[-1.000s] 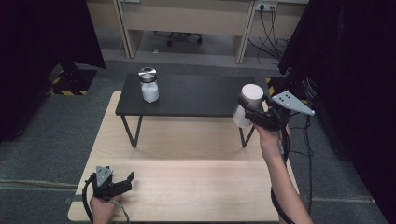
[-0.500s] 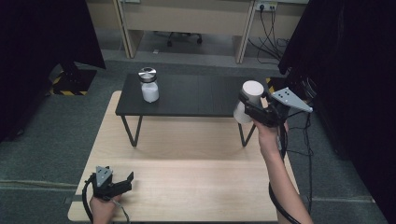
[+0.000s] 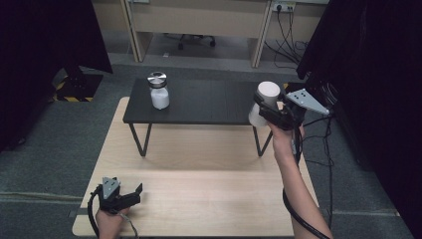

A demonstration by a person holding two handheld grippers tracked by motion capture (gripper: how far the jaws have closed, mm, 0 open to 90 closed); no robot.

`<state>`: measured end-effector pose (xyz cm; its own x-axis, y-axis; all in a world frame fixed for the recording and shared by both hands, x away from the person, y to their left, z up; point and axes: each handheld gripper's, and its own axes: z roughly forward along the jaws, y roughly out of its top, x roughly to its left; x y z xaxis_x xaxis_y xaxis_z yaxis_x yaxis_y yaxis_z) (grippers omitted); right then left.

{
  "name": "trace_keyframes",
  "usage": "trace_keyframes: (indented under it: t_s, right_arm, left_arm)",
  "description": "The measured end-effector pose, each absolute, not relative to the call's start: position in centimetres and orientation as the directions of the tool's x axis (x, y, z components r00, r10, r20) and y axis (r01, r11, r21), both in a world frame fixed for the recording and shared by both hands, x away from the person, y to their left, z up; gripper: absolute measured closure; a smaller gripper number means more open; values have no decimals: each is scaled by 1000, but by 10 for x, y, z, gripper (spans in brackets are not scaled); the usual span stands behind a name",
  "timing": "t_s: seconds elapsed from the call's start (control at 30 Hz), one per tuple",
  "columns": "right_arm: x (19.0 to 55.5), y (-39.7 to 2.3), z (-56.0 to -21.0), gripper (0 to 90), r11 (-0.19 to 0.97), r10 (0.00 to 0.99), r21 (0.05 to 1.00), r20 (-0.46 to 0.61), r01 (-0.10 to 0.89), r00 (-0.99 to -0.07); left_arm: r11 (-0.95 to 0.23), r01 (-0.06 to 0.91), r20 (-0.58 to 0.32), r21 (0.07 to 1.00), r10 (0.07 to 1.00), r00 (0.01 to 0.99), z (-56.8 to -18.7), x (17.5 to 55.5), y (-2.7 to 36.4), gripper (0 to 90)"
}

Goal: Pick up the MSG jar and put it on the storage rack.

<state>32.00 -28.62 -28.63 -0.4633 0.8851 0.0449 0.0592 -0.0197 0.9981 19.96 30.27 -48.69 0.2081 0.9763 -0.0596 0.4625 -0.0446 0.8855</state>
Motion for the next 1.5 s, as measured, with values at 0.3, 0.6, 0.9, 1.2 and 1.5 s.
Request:
trace_keyframes:
  t_s: [0.3,0.6,0.9,1.2,1.5]
  right_arm:
    - [331,-285,-290,337,-24,895,998,49,62,-443]
    - [343,-282,-291,337,-18,904,998,39,53,-427]
    - [356,-277,-289,337,-16,909,999,35,49,-414]
    - [366,-274,-290,336,-11,914,999,30,49,-404]
    - [370,-272,-294,336,-6,920,999,21,38,-391]
  left_arm:
    - [-42,462,-61,886,977,206,-487,199,303,0]
    - [-35,460,-66,887,977,203,-487,199,303,0]
    - [-31,459,-69,888,977,201,-487,199,304,0]
    - [-31,459,-70,888,977,201,-487,199,304,0]
    - [-29,460,-70,888,978,198,-487,199,304,0]
